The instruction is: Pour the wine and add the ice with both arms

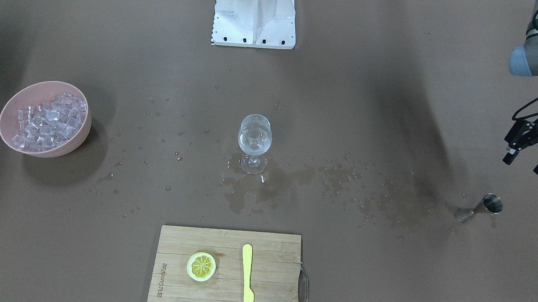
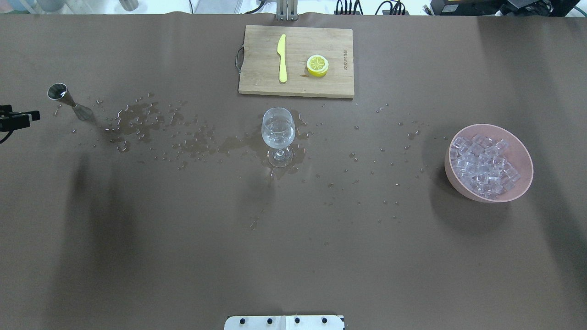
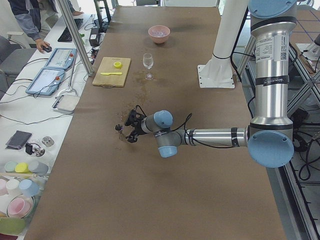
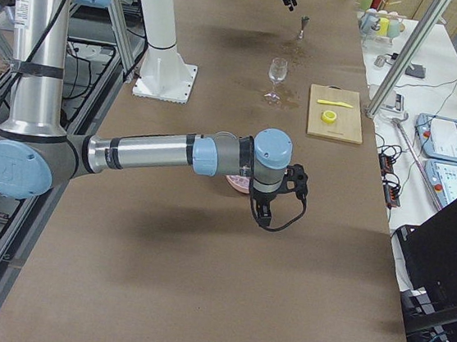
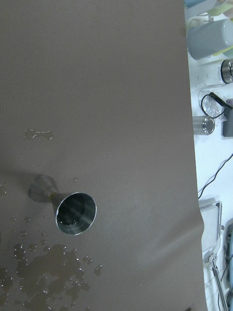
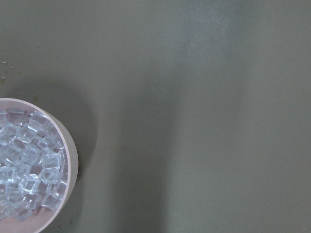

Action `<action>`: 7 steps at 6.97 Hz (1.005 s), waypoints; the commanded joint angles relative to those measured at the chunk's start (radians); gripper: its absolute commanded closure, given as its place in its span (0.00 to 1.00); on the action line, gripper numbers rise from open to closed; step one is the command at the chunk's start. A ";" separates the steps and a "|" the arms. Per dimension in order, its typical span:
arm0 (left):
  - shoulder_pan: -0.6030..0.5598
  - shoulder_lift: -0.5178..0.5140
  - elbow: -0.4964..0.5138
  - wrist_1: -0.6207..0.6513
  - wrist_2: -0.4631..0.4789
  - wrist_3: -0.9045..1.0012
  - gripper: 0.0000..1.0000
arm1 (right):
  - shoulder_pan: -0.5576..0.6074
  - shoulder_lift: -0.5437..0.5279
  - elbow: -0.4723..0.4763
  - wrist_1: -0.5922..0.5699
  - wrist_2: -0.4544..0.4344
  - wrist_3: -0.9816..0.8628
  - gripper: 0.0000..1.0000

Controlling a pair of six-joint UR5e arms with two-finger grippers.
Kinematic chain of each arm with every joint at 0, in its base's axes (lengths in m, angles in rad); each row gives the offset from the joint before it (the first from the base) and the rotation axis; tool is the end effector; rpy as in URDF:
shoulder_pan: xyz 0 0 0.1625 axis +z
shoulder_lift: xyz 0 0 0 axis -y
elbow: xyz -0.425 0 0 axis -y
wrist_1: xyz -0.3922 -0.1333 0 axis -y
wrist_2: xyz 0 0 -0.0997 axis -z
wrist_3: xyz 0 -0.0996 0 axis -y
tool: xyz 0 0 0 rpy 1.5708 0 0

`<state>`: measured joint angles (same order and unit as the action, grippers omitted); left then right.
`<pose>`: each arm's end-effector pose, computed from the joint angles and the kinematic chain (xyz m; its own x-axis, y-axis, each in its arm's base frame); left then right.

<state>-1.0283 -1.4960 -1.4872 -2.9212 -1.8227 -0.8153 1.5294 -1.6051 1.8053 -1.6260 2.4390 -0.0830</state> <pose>0.1560 -0.4688 0.5912 0.6257 0.2483 -0.7395 0.3858 0.7255 0.5700 0.0375 -0.4797 0.5585 0.6355 -0.2184 0.7406 0.0940 0.9739 0.2066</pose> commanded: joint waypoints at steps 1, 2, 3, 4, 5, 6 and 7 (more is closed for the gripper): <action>0.090 -0.032 0.066 -0.068 0.131 -0.028 0.16 | 0.000 0.001 0.000 0.000 0.002 0.000 0.00; 0.109 -0.059 0.124 -0.123 0.175 -0.066 0.16 | 0.000 0.001 -0.001 0.000 0.002 0.000 0.00; 0.117 -0.091 0.168 -0.142 0.181 -0.083 0.16 | 0.000 0.001 -0.001 0.000 0.002 0.000 0.00; 0.117 -0.122 0.200 -0.142 0.209 -0.084 0.15 | 0.000 -0.001 -0.001 0.000 0.002 0.000 0.00; 0.117 -0.133 0.205 -0.139 0.220 -0.085 0.14 | 0.000 -0.001 -0.001 0.000 0.002 0.000 0.00; 0.119 -0.142 0.217 -0.139 0.233 -0.085 0.14 | 0.000 -0.001 -0.001 0.000 0.002 0.000 0.00; 0.140 -0.161 0.240 -0.139 0.284 -0.087 0.14 | -0.002 -0.001 -0.003 0.000 0.002 0.000 0.00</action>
<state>-0.9050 -1.6374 -1.2705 -3.0602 -1.5833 -0.9004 1.5290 -1.6060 1.8035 -1.6260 2.4406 -0.0828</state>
